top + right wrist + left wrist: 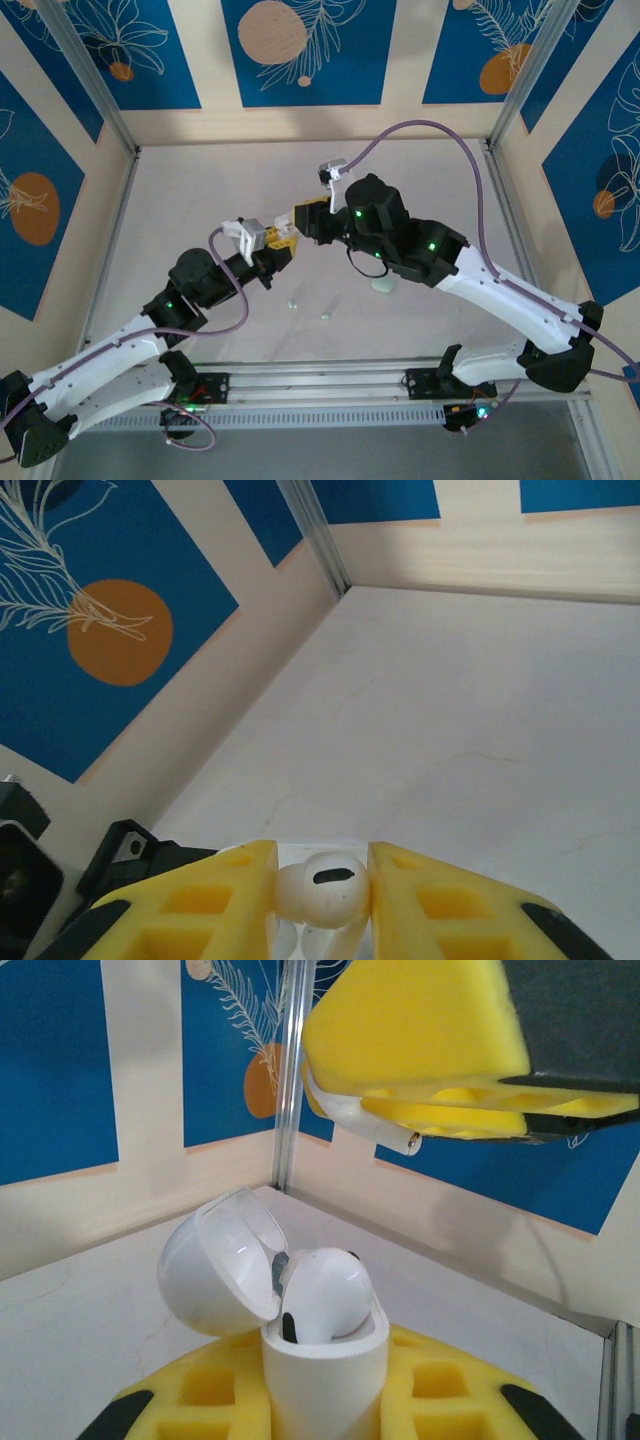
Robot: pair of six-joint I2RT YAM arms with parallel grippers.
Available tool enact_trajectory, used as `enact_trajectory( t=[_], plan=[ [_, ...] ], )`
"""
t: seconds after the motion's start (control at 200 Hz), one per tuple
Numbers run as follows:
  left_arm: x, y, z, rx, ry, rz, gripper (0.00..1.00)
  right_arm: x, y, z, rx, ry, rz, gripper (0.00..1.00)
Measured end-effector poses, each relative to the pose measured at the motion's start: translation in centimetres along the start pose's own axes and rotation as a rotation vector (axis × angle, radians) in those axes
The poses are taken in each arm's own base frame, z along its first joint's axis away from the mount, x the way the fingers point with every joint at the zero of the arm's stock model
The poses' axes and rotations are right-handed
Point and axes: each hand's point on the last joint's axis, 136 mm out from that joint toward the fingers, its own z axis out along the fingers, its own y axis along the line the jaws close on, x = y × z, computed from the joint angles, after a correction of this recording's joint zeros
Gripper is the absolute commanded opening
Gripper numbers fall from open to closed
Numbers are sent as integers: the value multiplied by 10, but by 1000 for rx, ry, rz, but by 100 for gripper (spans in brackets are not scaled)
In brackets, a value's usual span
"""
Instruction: Insert the wireless bluetooth earbuds into the charging case
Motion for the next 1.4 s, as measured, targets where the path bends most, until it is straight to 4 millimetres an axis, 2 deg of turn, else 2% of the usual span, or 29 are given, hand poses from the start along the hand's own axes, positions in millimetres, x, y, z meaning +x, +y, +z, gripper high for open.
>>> enact_trajectory(
  t=[0.215,0.33,0.43,0.515,0.565,0.605,0.71,0.81,0.92,1.16,1.291,1.401],
  plan=[
    [-6,-2,0,11,-23,-31,19,10,-7,12,-34,6,42,28],
    [-8,-1,-1,4,-24,-31,19,6,-21,11,-13,4,99,27],
    [-6,7,-3,-46,-10,-33,19,4,-50,3,62,14,182,27],
    [-4,16,-9,-104,3,-33,19,13,-90,-1,174,53,267,27],
    [-4,20,-14,-130,3,-33,19,29,-115,-1,245,102,315,27],
    [-7,23,-18,-148,-4,-28,19,49,-135,1,306,163,354,27],
    [-15,26,-27,-176,-29,-13,19,122,-177,14,453,393,427,27],
    [-19,28,-31,-189,-41,-1,20,193,-195,22,548,618,451,27],
    [-15,29,-31,-195,-25,14,20,245,-202,25,608,800,451,27],
    [-13,30,-31,-196,-13,20,20,307,-202,37,672,1023,404,28],
    [-12,30,-32,-197,-12,21,20,321,-201,41,691,1083,384,29],
    [-15,30,-34,-199,-18,21,20,320,-199,42,687,1094,374,32]
  ],
)
